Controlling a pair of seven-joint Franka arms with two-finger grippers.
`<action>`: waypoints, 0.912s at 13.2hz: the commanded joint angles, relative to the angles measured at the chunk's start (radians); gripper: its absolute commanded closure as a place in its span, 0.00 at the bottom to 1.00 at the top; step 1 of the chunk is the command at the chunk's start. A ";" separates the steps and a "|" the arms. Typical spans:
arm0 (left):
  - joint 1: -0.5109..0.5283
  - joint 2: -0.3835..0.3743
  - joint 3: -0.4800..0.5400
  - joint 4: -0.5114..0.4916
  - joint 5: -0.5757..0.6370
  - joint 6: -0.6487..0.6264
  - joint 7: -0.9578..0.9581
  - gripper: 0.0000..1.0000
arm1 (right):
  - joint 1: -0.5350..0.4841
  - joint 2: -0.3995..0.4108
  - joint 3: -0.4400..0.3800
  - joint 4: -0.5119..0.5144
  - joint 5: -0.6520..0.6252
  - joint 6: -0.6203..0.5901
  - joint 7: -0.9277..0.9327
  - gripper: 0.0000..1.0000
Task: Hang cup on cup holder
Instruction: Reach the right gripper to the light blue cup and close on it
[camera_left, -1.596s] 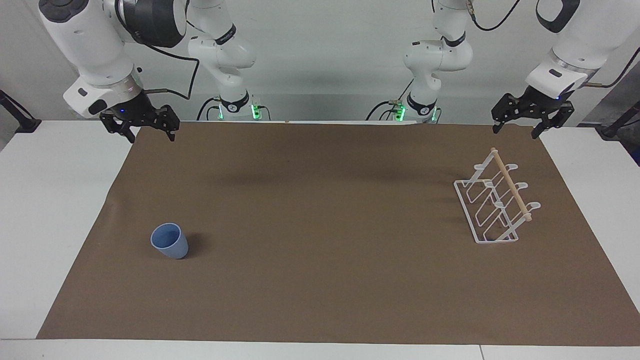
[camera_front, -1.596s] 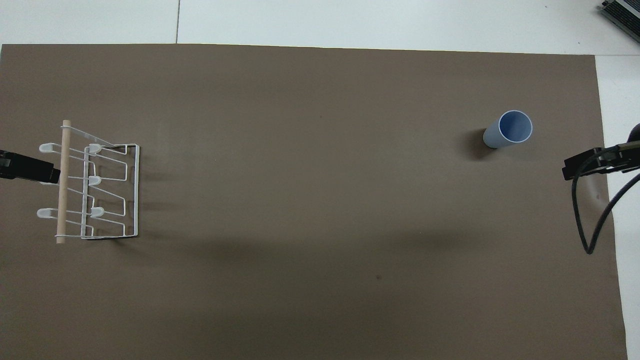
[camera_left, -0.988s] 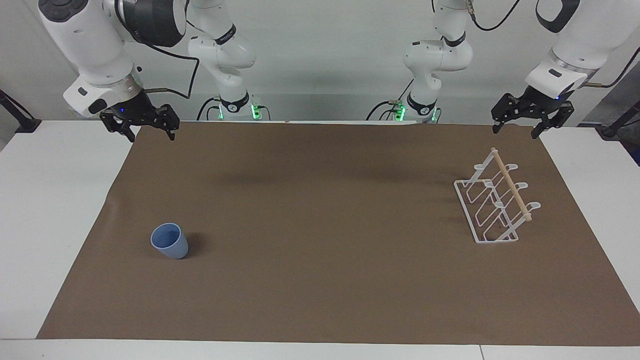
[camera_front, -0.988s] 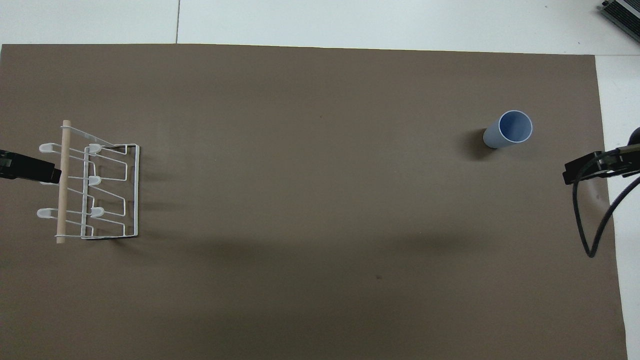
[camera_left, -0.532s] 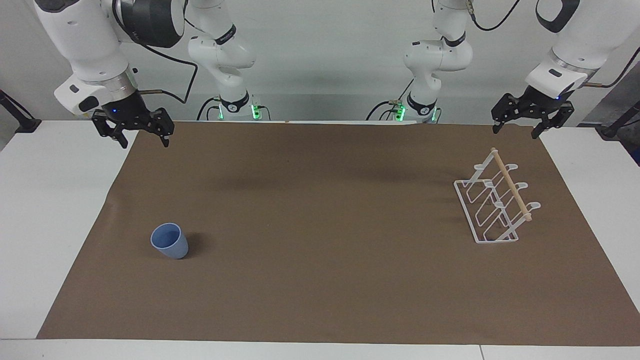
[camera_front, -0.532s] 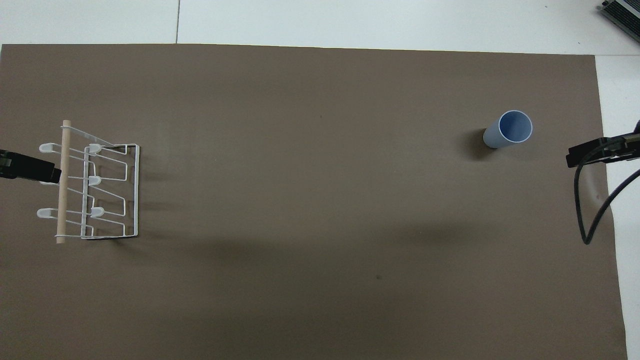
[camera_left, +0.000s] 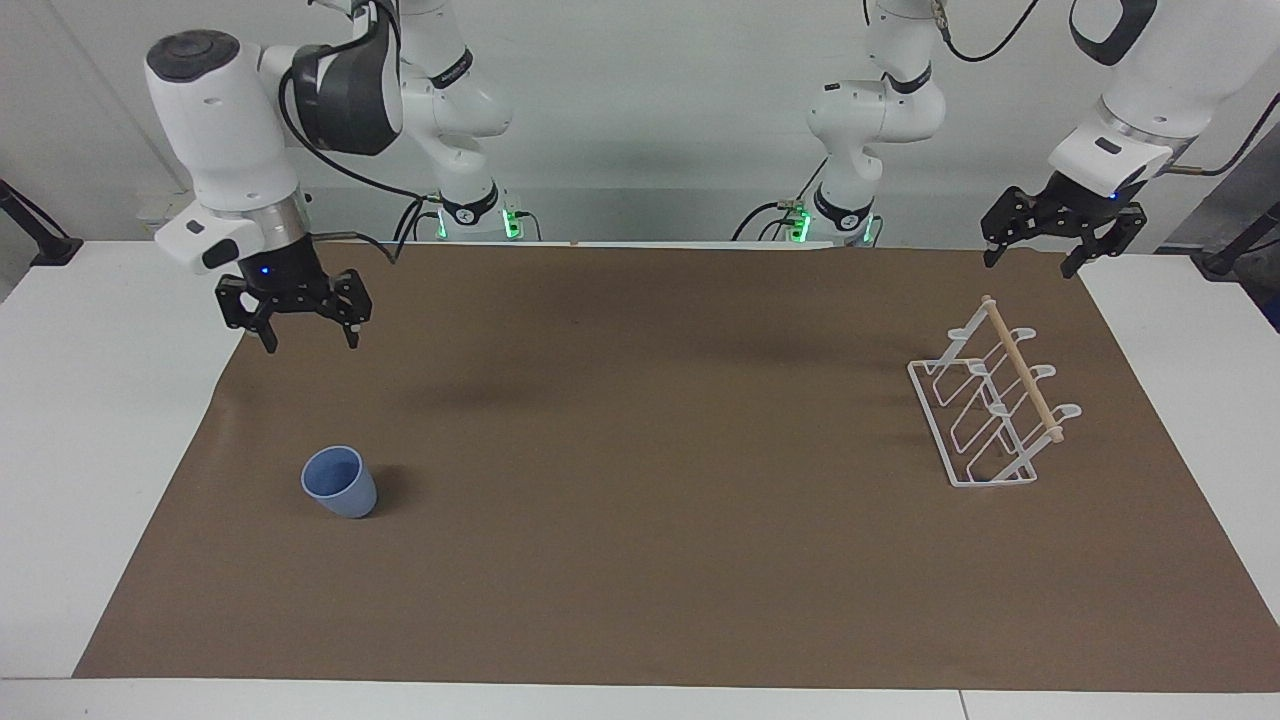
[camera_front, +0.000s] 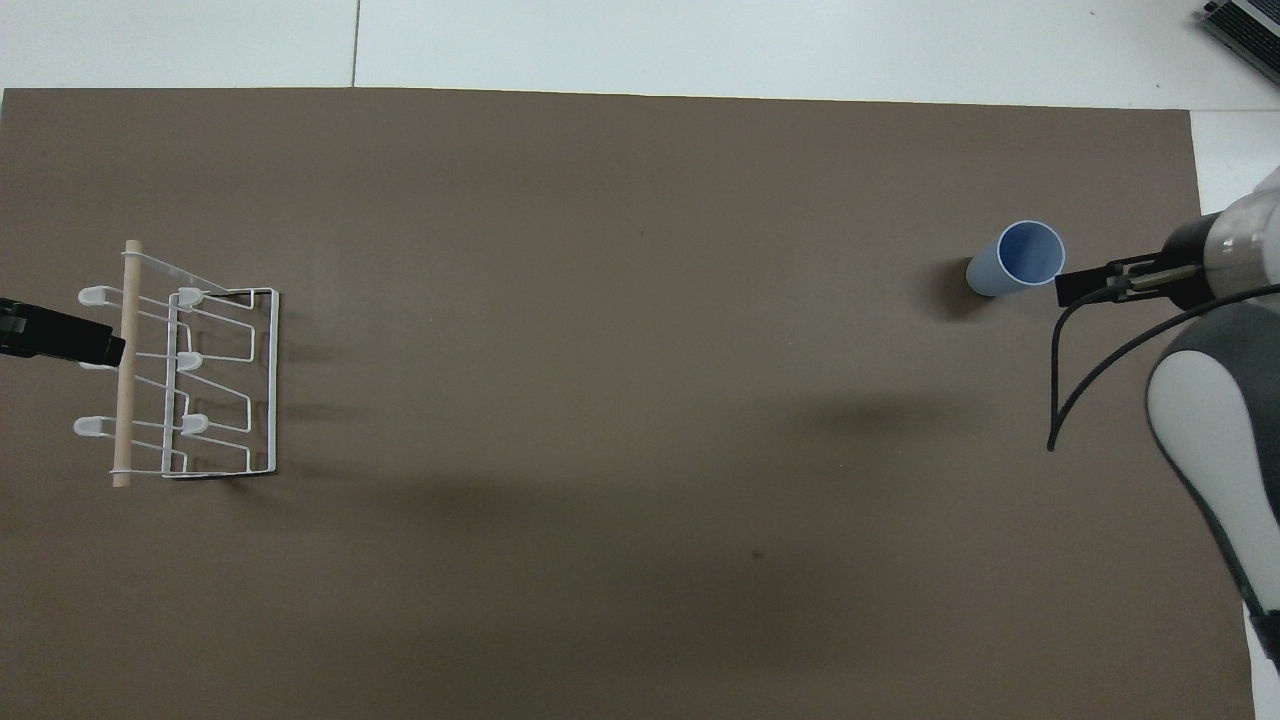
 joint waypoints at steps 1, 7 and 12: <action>-0.013 -0.020 0.008 -0.020 -0.004 0.012 -0.002 0.00 | -0.007 0.071 0.000 -0.066 0.029 0.132 -0.007 0.00; -0.013 -0.020 0.008 -0.020 -0.004 0.012 -0.002 0.00 | -0.004 0.202 0.000 -0.065 0.028 0.427 0.015 0.00; -0.013 -0.022 0.008 -0.020 -0.004 0.007 0.002 0.00 | 0.017 0.240 0.005 -0.065 0.029 0.488 0.097 0.00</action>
